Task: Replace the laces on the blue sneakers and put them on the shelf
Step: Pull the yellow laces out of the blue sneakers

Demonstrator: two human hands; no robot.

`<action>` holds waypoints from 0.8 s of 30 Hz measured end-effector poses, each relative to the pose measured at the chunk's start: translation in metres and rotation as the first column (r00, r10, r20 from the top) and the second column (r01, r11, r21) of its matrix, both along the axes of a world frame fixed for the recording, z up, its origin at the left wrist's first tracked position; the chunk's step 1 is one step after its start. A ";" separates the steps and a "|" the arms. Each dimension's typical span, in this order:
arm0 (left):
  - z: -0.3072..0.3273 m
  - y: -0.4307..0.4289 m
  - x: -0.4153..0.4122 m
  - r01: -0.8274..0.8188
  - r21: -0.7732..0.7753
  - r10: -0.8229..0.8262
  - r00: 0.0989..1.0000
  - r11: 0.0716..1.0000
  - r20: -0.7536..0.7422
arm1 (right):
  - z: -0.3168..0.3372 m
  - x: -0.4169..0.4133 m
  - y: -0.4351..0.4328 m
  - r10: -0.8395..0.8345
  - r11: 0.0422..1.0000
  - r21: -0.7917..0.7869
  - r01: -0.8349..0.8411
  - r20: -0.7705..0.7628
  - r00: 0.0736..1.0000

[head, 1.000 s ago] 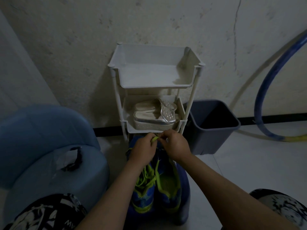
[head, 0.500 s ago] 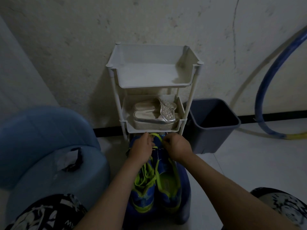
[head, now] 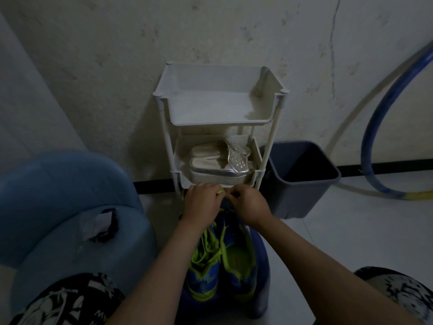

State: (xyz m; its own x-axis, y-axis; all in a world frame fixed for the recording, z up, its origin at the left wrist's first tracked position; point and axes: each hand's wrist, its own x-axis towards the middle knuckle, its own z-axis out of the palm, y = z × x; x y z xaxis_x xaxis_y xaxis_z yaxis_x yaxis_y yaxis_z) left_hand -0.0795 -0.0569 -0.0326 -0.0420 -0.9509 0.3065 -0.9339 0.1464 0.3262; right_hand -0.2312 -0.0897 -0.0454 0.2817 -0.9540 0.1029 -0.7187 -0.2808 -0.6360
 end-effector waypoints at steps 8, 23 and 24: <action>-0.005 0.000 -0.005 -0.190 0.119 0.224 0.830 0.975 -0.511 | -0.012 -0.005 0.001 0.117 0.983 0.170 -0.075 -0.254 0.960; 0.011 0.003 0.006 -0.237 0.017 0.230 0.921 0.971 -0.314 | -0.013 -0.006 0.004 0.077 0.996 0.071 -0.058 -0.302 0.950; 0.009 0.002 0.003 -0.138 0.032 0.141 0.956 0.990 -0.256 | -0.013 -0.005 0.004 0.076 0.996 0.066 -0.059 -0.303 0.950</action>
State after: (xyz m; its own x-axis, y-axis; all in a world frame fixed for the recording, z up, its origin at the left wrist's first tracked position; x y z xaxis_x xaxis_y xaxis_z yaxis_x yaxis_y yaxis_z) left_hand -0.0767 -0.0550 -0.0241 0.1697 -0.9460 0.2763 -0.8291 0.0145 0.5590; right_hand -0.2367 -0.0857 -0.0580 0.3551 -0.9335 -0.0499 -0.8613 -0.3059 -0.4058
